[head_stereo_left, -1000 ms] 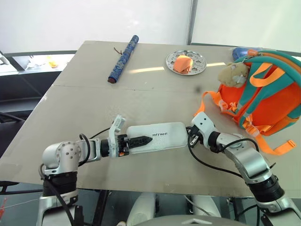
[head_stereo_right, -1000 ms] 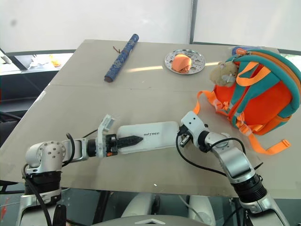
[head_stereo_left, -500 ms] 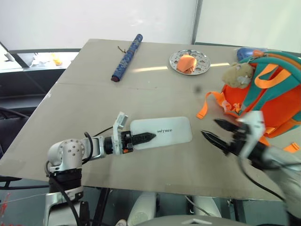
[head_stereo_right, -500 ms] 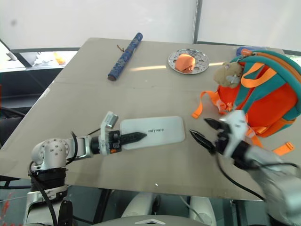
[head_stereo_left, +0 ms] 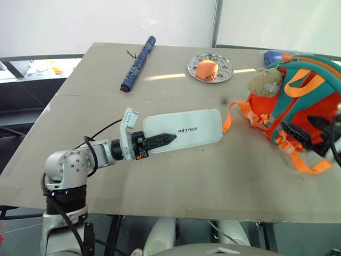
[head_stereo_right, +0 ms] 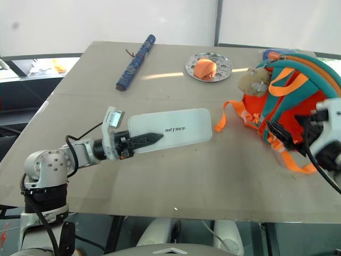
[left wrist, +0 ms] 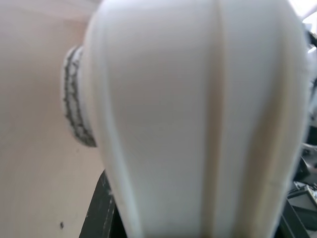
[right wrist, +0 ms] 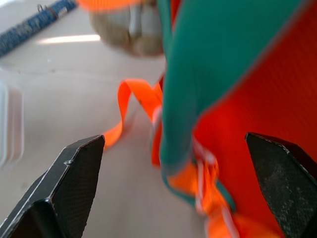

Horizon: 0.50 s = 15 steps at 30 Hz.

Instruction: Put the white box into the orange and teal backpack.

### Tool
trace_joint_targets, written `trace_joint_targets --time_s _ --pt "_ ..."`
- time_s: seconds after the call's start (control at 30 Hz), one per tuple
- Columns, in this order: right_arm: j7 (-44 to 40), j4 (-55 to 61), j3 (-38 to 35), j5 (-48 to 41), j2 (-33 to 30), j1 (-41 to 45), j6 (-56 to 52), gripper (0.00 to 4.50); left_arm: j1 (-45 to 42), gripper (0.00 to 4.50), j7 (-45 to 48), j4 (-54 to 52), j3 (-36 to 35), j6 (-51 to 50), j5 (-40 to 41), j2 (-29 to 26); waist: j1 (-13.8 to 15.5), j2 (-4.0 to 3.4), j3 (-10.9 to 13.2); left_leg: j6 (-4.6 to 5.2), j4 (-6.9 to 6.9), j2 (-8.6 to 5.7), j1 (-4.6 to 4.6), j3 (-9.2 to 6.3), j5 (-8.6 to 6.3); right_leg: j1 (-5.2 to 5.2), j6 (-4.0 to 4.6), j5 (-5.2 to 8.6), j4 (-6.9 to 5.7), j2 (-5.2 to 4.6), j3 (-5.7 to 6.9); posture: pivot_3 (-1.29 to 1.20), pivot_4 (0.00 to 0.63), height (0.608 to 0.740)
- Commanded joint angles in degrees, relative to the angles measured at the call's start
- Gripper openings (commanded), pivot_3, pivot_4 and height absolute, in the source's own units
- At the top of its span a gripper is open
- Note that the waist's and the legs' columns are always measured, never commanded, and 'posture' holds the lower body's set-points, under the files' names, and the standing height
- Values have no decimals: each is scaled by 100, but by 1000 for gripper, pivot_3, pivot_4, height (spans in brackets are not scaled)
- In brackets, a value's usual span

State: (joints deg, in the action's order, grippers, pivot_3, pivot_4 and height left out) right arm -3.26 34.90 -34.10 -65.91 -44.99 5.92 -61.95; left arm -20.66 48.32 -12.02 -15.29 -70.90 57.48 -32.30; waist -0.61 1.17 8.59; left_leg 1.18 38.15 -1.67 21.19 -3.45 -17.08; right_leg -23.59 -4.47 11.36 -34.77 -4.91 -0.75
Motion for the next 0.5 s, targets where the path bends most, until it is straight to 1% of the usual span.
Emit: trace_joint_targets --time_s 0.03,0.13,0.2,0.23,0.27,0.3,0.33,0.4,0.5 --pt "88 -336 463 322 80 518 257 4500 -13 1117 24 -371 -244 147 384 -69 17 -1 0 0 -3 0 9 -5 0 -6 -3 -1 1 0 5 0 150 733" --pt "35 -1008 1088 905 277 1237 542 4500 160 1117 25 -545 -322 236 426 -202 -7 -3 1 0 -1 -2 40 -10 0 -33 -5 -2 6 -1 12 0 150 733" --pt "-52 -1229 1355 1304 278 1402 680 4500 228 1117 -23 -617 -356 248 518 -234 -3 -4 2 0 8 -6 56 -7 0 -49 -6 -3 0 -3 8 0 150 733" --pt "-76 -1376 1421 1440 333 1490 767 4254 245 1117 -74 -652 -398 278 565 -226 10 -4 2 0 8 -6 56 -7 0 -49 -6 -3 1 -3 8 0 150 733" --pt "-196 -1463 1486 1572 354 1540 896 3925 265 1117 -151 -688 -439 319 589 -214 19 -4 2 0 9 -6 58 -12 0 -49 -6 -3 1 -2 14 0 150 733" --pt "-336 -1511 1571 1710 343 1570 1022 3697 294 1117 -181 -743 -480 359 623 -223 27 -4 2 0 9 -6 59 -13 0 -49 -6 -3 1 -2 16 0 150 733" --pt "-559 -1528 1666 1843 319 1573 1187 3181 310 1117 -243 -786 -530 383 676 -210 27 -4 2 0 10 -7 59 -13 0 -48 -6 -3 1 -2 17 0 150 733" --pt "-960 -1508 1783 2001 300 1562 1433 2311 330 1117 -360 -837 -576 451 749 -178 10 -5 2 0 11 -7 58 -12 0 -48 -6 -3 -1 -2 14 0 150 733" --pt "-1551 -1442 1843 1938 405 1633 1690 831 267 1117 -532 -786 -594 542 815 -173 -8 -5 2 0 12 -6 56 -12 0 -48 -7 -3 -4 -1 14 0 150 733"
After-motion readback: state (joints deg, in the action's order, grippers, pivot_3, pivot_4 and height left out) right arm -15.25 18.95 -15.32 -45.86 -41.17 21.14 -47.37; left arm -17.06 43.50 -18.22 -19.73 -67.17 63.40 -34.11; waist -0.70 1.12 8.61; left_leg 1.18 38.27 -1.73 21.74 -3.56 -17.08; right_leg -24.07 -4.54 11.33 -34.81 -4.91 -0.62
